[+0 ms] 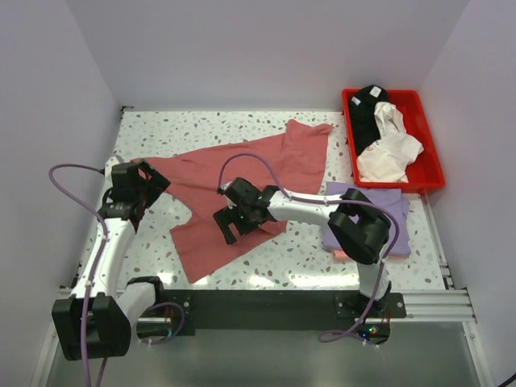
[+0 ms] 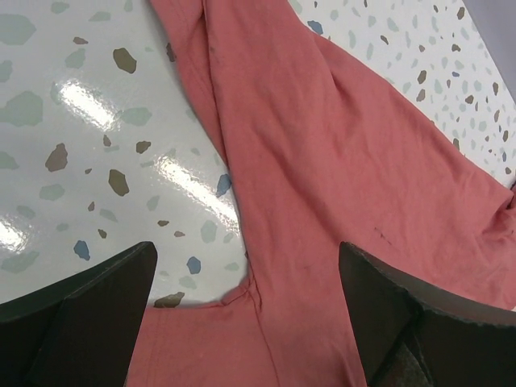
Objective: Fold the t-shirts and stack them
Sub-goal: Flatten the tshirt out
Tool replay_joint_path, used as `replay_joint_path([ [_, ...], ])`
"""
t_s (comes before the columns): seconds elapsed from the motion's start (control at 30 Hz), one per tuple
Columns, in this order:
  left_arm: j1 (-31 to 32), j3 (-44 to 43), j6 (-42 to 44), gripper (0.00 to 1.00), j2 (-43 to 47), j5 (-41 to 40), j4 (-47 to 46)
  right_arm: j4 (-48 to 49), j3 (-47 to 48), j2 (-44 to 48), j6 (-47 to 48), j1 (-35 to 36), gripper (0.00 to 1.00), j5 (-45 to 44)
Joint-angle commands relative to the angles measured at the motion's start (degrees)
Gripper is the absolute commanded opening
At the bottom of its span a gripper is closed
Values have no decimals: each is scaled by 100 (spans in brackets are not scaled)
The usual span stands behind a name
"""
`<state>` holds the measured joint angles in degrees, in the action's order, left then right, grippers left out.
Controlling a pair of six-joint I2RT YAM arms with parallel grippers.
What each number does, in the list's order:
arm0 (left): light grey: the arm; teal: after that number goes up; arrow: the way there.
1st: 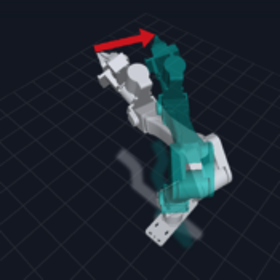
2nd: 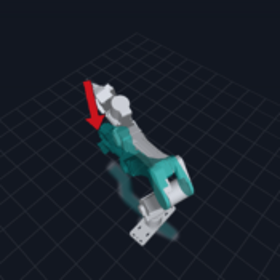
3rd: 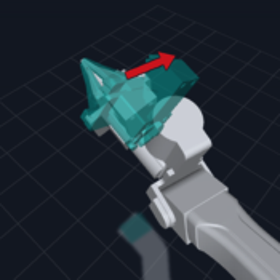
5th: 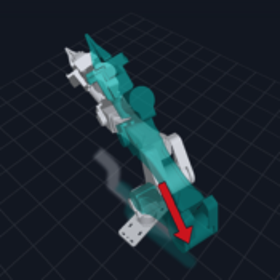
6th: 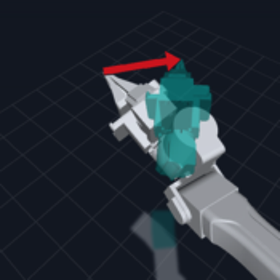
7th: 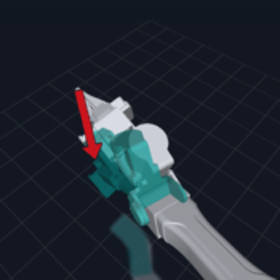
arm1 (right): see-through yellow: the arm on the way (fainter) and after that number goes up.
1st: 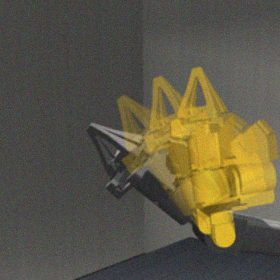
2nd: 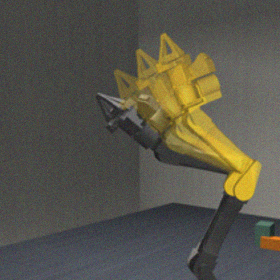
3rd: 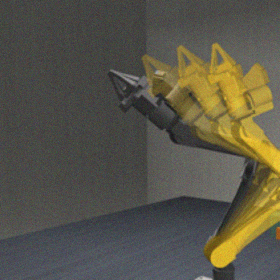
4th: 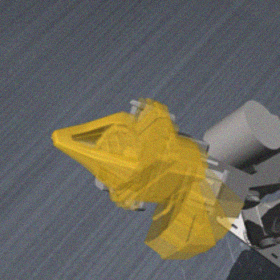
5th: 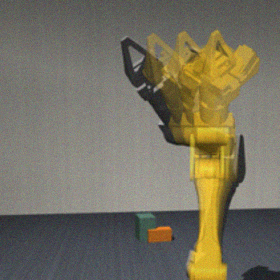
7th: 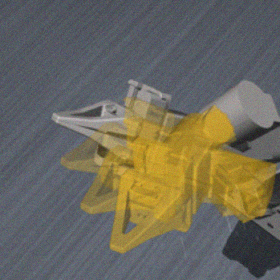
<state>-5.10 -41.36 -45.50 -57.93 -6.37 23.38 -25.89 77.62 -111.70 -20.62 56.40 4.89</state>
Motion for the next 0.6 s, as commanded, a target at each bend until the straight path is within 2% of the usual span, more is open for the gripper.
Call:
replay_joint_path([
  [0.0, 1, -65, -126, 100, 142, -189, -9, -47, -89, -36, -117, -260, 99, -233],
  [0.33, 1, -109, -205, 100, 168, -382, 88, -135, -802, 272, 137, -1798, 99, -400],
  [0.57, 1, 216, -512, 100, 361, -514, 307, -390, -56, 61, 445, -2923, 99, -445],
])
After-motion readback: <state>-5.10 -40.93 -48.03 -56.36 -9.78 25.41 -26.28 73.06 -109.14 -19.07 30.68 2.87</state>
